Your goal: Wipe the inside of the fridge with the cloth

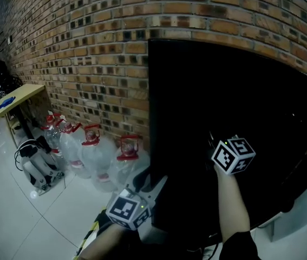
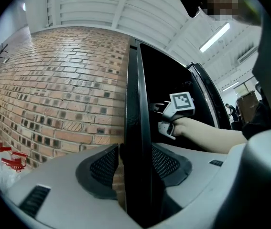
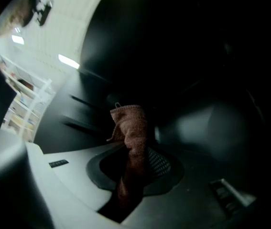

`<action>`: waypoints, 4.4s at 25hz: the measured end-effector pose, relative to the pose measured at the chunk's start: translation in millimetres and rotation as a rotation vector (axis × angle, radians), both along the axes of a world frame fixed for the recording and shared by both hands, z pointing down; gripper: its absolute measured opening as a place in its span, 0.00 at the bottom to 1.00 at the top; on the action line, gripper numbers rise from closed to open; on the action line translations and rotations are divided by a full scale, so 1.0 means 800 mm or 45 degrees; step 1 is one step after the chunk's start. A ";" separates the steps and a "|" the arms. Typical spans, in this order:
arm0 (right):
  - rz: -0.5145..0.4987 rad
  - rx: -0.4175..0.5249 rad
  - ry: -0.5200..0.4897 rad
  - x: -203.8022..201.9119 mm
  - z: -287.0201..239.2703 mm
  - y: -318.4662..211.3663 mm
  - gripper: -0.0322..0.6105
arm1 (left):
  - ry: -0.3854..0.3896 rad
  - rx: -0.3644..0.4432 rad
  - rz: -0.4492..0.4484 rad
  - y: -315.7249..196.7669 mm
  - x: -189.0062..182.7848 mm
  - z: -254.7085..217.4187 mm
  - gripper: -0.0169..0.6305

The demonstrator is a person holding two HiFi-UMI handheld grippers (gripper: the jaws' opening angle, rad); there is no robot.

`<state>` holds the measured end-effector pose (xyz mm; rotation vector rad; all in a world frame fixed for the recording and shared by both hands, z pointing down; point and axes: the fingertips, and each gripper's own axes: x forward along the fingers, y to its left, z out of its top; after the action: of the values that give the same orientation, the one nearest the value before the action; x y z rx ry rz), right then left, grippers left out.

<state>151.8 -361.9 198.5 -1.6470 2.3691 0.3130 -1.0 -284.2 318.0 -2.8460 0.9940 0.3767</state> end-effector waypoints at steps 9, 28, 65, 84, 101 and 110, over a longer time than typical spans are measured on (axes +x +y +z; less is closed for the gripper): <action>-0.473 0.027 0.133 -0.114 0.046 0.124 0.17 | -0.093 -0.048 0.042 0.019 0.014 0.054 0.57; -0.207 -0.073 0.194 -0.095 0.132 0.019 0.17 | -0.093 -0.123 0.046 0.002 0.004 0.070 0.48; 0.370 -0.287 0.282 0.027 0.151 -0.166 0.17 | -0.065 -0.172 -0.001 -0.005 0.006 0.062 0.35; -0.054 -0.174 0.228 -0.023 0.147 0.017 0.17 | -0.142 -0.119 0.068 0.001 0.002 0.063 0.36; -0.617 -0.173 0.323 -0.154 0.234 0.100 0.17 | -0.084 -0.145 0.225 0.043 -0.027 0.093 0.49; -0.414 -0.259 0.367 -0.133 0.241 0.063 0.17 | -0.067 -0.135 0.211 0.028 -0.024 0.091 0.49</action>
<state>45.8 -311.8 391.3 -1.3326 2.9191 0.2688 -20.3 -262.2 390.7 -3.0271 0.7949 0.2689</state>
